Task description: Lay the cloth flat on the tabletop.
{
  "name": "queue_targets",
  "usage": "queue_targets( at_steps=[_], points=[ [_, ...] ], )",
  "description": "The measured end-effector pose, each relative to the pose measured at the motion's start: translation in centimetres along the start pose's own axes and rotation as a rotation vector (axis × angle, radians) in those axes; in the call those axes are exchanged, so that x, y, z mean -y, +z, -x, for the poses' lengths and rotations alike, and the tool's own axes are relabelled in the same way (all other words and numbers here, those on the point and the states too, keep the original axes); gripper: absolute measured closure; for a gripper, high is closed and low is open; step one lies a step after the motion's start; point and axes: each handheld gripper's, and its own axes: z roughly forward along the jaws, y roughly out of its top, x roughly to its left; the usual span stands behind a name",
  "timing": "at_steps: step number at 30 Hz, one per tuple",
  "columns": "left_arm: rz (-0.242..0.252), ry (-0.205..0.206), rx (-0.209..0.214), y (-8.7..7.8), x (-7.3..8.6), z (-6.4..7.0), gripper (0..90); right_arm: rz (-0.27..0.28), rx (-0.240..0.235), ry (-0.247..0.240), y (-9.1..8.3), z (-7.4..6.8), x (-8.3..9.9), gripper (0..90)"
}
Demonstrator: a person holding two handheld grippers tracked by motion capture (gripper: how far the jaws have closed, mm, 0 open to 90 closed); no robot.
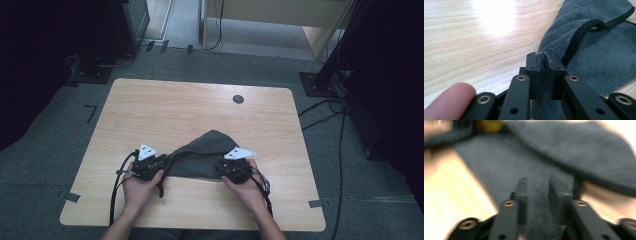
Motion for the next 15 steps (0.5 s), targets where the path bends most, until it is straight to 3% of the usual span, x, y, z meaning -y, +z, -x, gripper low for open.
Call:
queue_targets(
  at_steps=[1, 5, 6, 7, 10, 15],
  points=[
    [0.011, 0.002, 0.008, -0.1, 0.0, 0.1, 76.9, 0.032, 0.069, 0.069, 0.5, 0.6, 0.0, 58.1],
    [0.008, 0.011, 0.003, 0.0, 0.0, 0.3, 74.7, -0.022, 0.115, 0.087, 1.9, 1.0, 0.5, 57.7],
    [0.000, 0.021, 0.001, 0.1, 0.1, 0.2, 72.6, -0.018, 0.129, 0.073, 2.2, 0.9, 0.8, 63.1],
    [-0.004, 0.020, 0.004, 0.2, 0.1, 0.2, 72.6, -0.018, 0.129, 0.073, 2.2, 0.9, 0.8, 63.1],
    [-0.008, 0.021, 0.006, 0.3, 0.2, 0.2, 70.2, -0.019, 0.125, 0.018, 1.9, 0.5, 0.7, 81.2],
    [-0.002, 0.009, 0.008, 0.1, 0.2, 0.0, 67.3, -0.010, 0.109, -0.027, 1.0, 0.1, 0.6, 83.6]
  ],
)
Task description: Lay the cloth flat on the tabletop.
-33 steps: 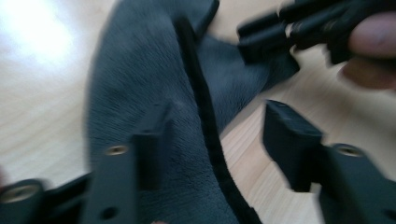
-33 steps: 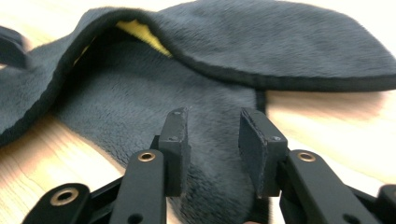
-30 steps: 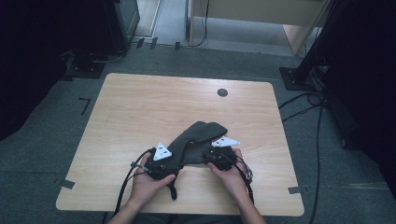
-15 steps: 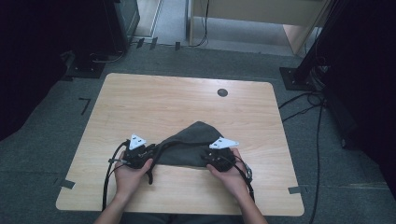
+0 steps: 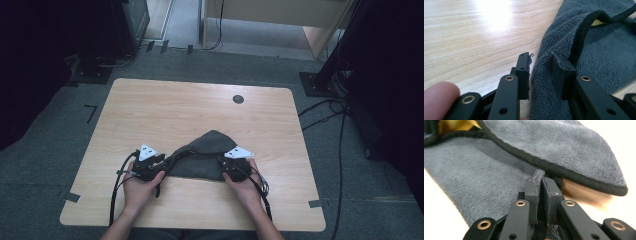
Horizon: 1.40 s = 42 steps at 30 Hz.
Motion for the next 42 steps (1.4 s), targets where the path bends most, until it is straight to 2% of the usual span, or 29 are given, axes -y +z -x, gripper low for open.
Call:
queue_targets(
  at_steps=[1, 2, 3, 5, 6, 9, 10, 11, 12, 13, 14, 16, 17, 19, 21, 22, 23, 25, 26, 27, 29, 30, 32, 34, 35, 38, 39, 40, 42],
  points=[
    [0.008, -0.003, 0.003, -0.2, 0.0, -0.1, 66.8, 0.031, -0.036, -0.019, -1.0, -0.2, -0.2, 84.1],
    [0.010, -0.004, 0.008, -0.3, -0.1, -0.1, 66.5, 0.036, -0.056, -0.025, -1.4, -0.3, -0.3, 84.3],
    [0.017, -0.008, 0.014, -0.4, -0.1, -0.1, 66.5, 0.036, -0.056, -0.025, -1.4, -0.3, -0.3, 84.3],
    [0.029, -0.012, 0.031, -0.6, -0.2, -0.2, 65.6, 0.041, -0.129, -0.052, -2.2, -0.9, -0.4, 84.5],
    [0.032, -0.016, 0.040, -0.7, -0.2, -0.1, 63.0, 0.026, -0.184, -0.095, -2.8, -1.8, -0.4, 84.4],
    [0.038, -0.026, 0.069, -0.9, -0.2, 0.0, 58.4, 0.004, -0.223, -0.126, -3.4, -2.9, -0.1, 84.2],
    [0.032, -0.026, 0.077, -0.9, -0.2, 0.0, 54.7, -0.022, -0.283, -0.153, -3.9, -3.8, 0.5, 83.9],
    [0.028, -0.025, 0.085, -0.8, -0.2, 0.1, 54.7, -0.022, -0.283, -0.153, -3.9, -3.8, 0.5, 83.9],
    [0.021, -0.020, 0.087, -0.7, -0.2, 0.2, 53.9, -0.034, -0.316, -0.175, -4.1, -4.2, 0.8, 83.4],
    [0.014, -0.010, 0.085, -0.6, -0.1, 0.3, 53.2, -0.068, -0.379, -0.219, -4.6, -4.6, 1.4, 81.5],
    [0.007, -0.007, 0.081, -0.5, -0.1, 0.4, 53.2, -0.089, -0.397, -0.233, -4.8, -4.6, 1.7, 79.6],
    [0.002, -0.001, 0.052, -0.5, -0.1, 0.5, 53.4, -0.106, -0.417, -0.241, -5.0, -4.5, 2.0, 76.7],
    [0.009, -0.013, 0.044, -0.7, -0.2, 0.4, 53.8, -0.100, -0.457, -0.224, -5.6, -3.6, 2.2, 67.4],
    [0.023, -0.032, 0.037, -1.0, -0.3, 0.1, 54.2, -0.080, -0.462, -0.202, -5.8, -3.2, 2.0, 64.7],
    [0.030, -0.036, 0.037, -1.3, -0.4, -0.2, 55.0, -0.003, -0.441, -0.130, -6.4, -2.0, 1.3, 58.9],
    [0.034, -0.043, 0.040, -1.3, -0.4, -0.3, 55.1, 0.039, -0.410, -0.090, -6.5, -1.4, 0.9, 58.5],
    [0.035, -0.049, 0.047, -1.4, -0.4, -0.4, 55.5, 0.066, -0.358, -0.060, -6.4, -0.9, 0.5, 58.6],
    [0.033, -0.048, 0.059, -1.4, -0.4, -0.3, 55.8, 0.076, -0.231, -0.023, -5.2, -0.3, -0.2, 61.0],
    [0.029, -0.042, 0.070, -1.4, -0.4, -0.1, 55.7, 0.064, -0.217, -0.016, -4.5, -0.3, -0.3, 62.1],
    [0.025, -0.034, 0.082, -1.3, -0.4, 0.2, 55.4, 0.041, -0.214, -0.020, -3.6, -0.4, -0.4, 62.8],
    [0.006, -0.009, 0.093, -1.1, -0.3, 0.7, 54.0, -0.005, -0.196, -0.091, -1.7, -1.4, -0.4, 62.4],
    [-0.002, 0.004, 0.093, -1.0, -0.2, 0.9, 53.6, -0.023, -0.195, -0.125, -0.9, -1.9, -0.4, 61.0],
    [-0.021, 0.027, 0.078, -0.6, 0.0, 1.2, 53.3, -0.039, -0.208, -0.162, 0.4, -2.8, -0.4, 58.4],
    [-0.042, 0.039, 0.051, -0.3, 0.2, 1.3, 55.9, -0.056, -0.151, -0.204, 1.4, -3.5, -0.3, 57.8],
    [-0.051, 0.043, 0.040, -0.1, 0.3, 1.3, 59.6, -0.051, -0.132, -0.216, 1.7, -3.7, -0.1, 60.7],
    [-0.061, 0.053, 0.035, 0.0, 0.5, 1.3, 74.3, -0.046, -0.108, -0.211, 1.6, -3.6, -0.1, 76.3],
    [-0.063, 0.057, 0.032, 0.0, 0.5, 1.3, 81.7, -0.042, -0.093, -0.185, 1.2, -3.2, 0.0, 85.1],
    [-0.065, 0.062, 0.031, 0.0, 0.5, 1.2, 81.7, -0.042, -0.093, -0.185, 1.2, -3.2, 0.0, 85.1],
    [-0.066, 0.067, 0.029, -0.1, 0.5, 1.2, 85.1, -0.026, -0.080, -0.121, 0.8, -2.4, 0.1, 87.0]
  ],
)
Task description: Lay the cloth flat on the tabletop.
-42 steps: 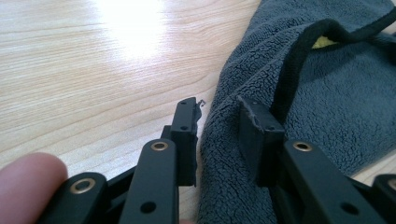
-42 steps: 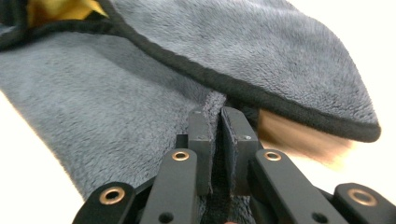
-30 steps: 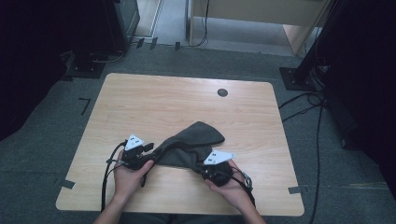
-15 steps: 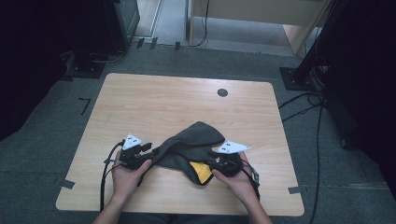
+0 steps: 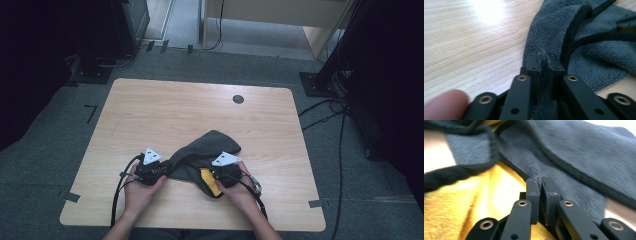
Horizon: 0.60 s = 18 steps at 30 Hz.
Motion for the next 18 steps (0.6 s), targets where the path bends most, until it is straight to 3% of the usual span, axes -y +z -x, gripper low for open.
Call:
queue_targets(
  at_steps=[1, 2, 3, 4, 5, 6, 7, 8, 9, 10, 12, 13, 16, 18],
  points=[
    [0.003, -0.003, -0.002, -0.1, 0.0, -0.1, 86.1, 0.018, 0.011, 0.037, -0.3, 0.5, 0.2, 87.4],
    [0.002, -0.004, -0.004, -0.2, 0.0, -0.3, 86.7, 0.045, 0.030, 0.105, -1.1, 1.8, 0.4, 87.6],
    [0.005, -0.009, -0.009, -0.3, -0.1, -0.5, 86.9, 0.065, 0.041, 0.137, -1.7, 2.5, 0.5, 87.7],
    [0.009, -0.015, -0.016, -0.5, -0.1, -0.8, 86.9, 0.065, 0.041, 0.137, -1.7, 2.5, 0.5, 87.7],
    [0.013, -0.025, -0.021, -0.7, -0.1, -1.2, 87.2, 0.089, 0.052, 0.182, -2.5, 3.3, 0.6, 87.7],
    [0.016, -0.032, -0.027, -0.8, -0.1, -1.4, 87.5, 0.133, 0.074, 0.280, -4.0, 5.0, 1.0, 87.7],
    [0.019, -0.039, -0.035, -0.9, 0.0, -1.8, 87.5, 0.133, 0.074, 0.280, -4.0, 5.0, 1.0, 87.7],
    [0.024, -0.039, -0.041, -1.1, 0.0, -2.2, 87.9, 0.145, 0.117, 0.375, -5.3, 6.8, 1.8, 88.4],
    [0.025, -0.040, -0.045, -1.2, 0.2, -2.6, 88.1, 0.137, 0.126, 0.416, -5.7, 7.6, 2.3, 89.3],
    [0.025, -0.040, -0.045, -1.2, 0.2, -2.6, 88.2, 0.137, 0.126, 0.416, -5.7, 7.6, 2.3, 89.3],
    [0.023, -0.041, -0.053, -1.2, 0.2, -2.8, 88.2, 0.113, 0.193, 0.448, -6.4, 9.0, 3.4, 89.5],
    [0.025, -0.046, -0.053, -1.2, 0.2, -2.9, 87.8, 0.098, 0.219, 0.483, -7.0, 10.1, 4.2, 84.7],
    [0.033, -0.057, -0.052, -1.2, 0.1, -3.0, 85.2, 0.113, 0.225, 0.474, -7.7, 10.3, 4.5, 79.9],
    [0.059, -0.062, -0.037, -1.6, 0.0, -3.1, 78.8, 0.155, 0.180, 0.443, -7.9, 9.7, 4.1, 74.7]
  ],
)
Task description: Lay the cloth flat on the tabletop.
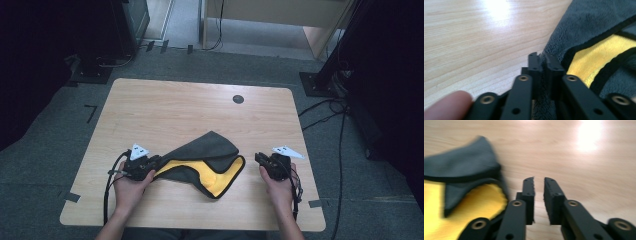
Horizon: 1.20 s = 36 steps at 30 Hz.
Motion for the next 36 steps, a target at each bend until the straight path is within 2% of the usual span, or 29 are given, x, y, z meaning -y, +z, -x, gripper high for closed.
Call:
queue_targets(
  at_steps=[1, 2, 3, 4, 6, 9, 11, 12, 14, 16, 17, 19, 23, 26, 28, 32, 35, 36],
  points=[
    [0.016, -0.009, 0.014, -0.3, -0.1, 0.0, 76.1, 0.015, -0.028, -0.031, 0.0, -0.7, -0.2, 71.6],
    [0.034, -0.012, 0.017, -0.5, -0.2, 0.1, 70.4, 0.019, -0.079, -0.105, 0.6, -2.4, -0.4, 63.7],
    [0.056, -0.004, 0.009, -0.8, -0.3, 0.3, 70.4, 0.019, -0.079, -0.105, 0.6, -2.4, -0.4, 63.7],
    [0.072, 0.009, 0.008, -1.1, -0.3, 0.6, 70.4, 0.011, -0.106, -0.130, 1.0, -3.4, -0.5, 60.8],
    [0.094, 0.049, 0.032, -1.5, -0.5, 1.5, 69.9, -0.008, -0.160, -0.197, 2.1, -5.2, -0.4, 58.8],
    [0.105, 0.099, 0.069, -1.6, -0.6, 3.1, 69.3, -0.052, -0.168, -0.281, 3.6, -7.2, 0.1, 60.2],
    [0.091, 0.132, 0.095, -1.3, -0.5, 4.3, 68.6, -0.111, -0.159, -0.344, 4.6, -8.2, 0.6, 64.0],
    [0.083, 0.153, 0.093, -1.0, -0.5, 5.0, 68.3, -0.140, -0.142, -0.357, 5.0, -8.4, 0.8, 65.8],
    [0.043, 0.181, 0.066, -0.2, -0.3, 6.0, 67.3, -0.188, -0.133, -0.348, 5.6, -8.6, 1.4, 68.6],
    [0.007, 0.173, 0.070, 0.5, -0.1, 6.2, 66.3, -0.171, -0.129, -0.334, 5.5, -8.5, 1.7, 70.4],
    [-0.035, 0.179, 0.060, 1.0, 0.1, 6.2, 66.0, -0.181, -0.123, -0.337, 5.2, -8.6, 1.9, 71.9],
    [-0.047, 0.185, 0.050, 1.1, 0.3, 6.2, 68.5, -0.187, -0.120, -0.345, 4.7, -8.8, 2.2, 73.0],
    [-0.090, 0.227, 0.001, 2.0, 0.7, 6.4, 71.2, -0.193, -0.126, -0.339, 4.0, -9.1, 2.8, 74.3],
    [-0.084, 0.222, -0.011, 2.2, 0.7, 6.3, 71.4, -0.202, -0.130, -0.348, 3.1, -9.9, 3.6, 75.2],
    [-0.077, 0.237, -0.032, 2.4, 0.7, 6.2, 71.2, -0.218, -0.145, -0.354, 2.4, -10.7, 4.2, 75.3],
    [-0.050, 0.272, -0.090, 2.9, 0.5, 5.9, 71.5, -0.233, -0.193, -0.375, 1.3, -12.7, 5.5, 75.4],
    [-0.024, 0.281, -0.121, 3.6, 0.2, 5.4, 71.2, -0.250, -0.251, -0.417, 1.2, -14.3, 6.0, 72.1],
    [-0.022, 0.278, -0.130, 3.8, 0.0, 5.2, 71.0, -0.255, -0.261, -0.416, 1.3, -14.5, 5.9, 70.6]
  ],
)
